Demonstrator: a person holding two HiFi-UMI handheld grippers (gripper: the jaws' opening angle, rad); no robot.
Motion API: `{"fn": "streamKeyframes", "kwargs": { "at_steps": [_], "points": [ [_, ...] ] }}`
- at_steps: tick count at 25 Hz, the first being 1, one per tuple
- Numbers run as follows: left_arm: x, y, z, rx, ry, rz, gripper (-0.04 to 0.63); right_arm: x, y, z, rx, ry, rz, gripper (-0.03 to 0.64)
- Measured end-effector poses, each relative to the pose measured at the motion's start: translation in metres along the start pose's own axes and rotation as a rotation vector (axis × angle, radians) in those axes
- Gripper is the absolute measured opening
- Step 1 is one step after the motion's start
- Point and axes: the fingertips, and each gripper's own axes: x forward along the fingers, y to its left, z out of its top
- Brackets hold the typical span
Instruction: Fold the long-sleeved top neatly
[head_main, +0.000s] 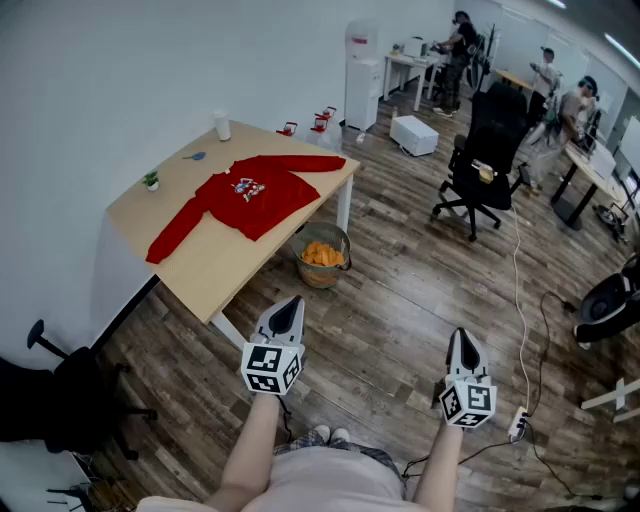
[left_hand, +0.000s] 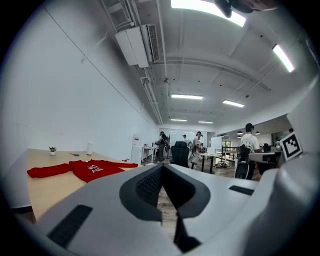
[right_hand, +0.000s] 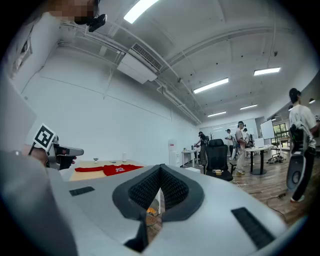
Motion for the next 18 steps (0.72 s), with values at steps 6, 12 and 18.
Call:
{"fn": "streamKeyframes", "kwargs": {
  "at_steps": [6,12,18],
  "points": [
    [0.0012,-0.0001,-0.0034,0.002,0.0,-0.005,0.002,0.0008,0.0016,-0.005,0.002,0.003,0.0,0.008],
    [0.0014,0.0004,-0.0058,-0.004,0.002,-0.005,0.002,0.0012,0.0023,-0.006,0.004,0.008,0.001,0.008],
    [0.0022,0.0012,-0.0082,-0.011,0.006,-0.003,0.002,0.0026,0.0043,-0.006,0.019,0.007,0.007,0.008]
  ]
}}
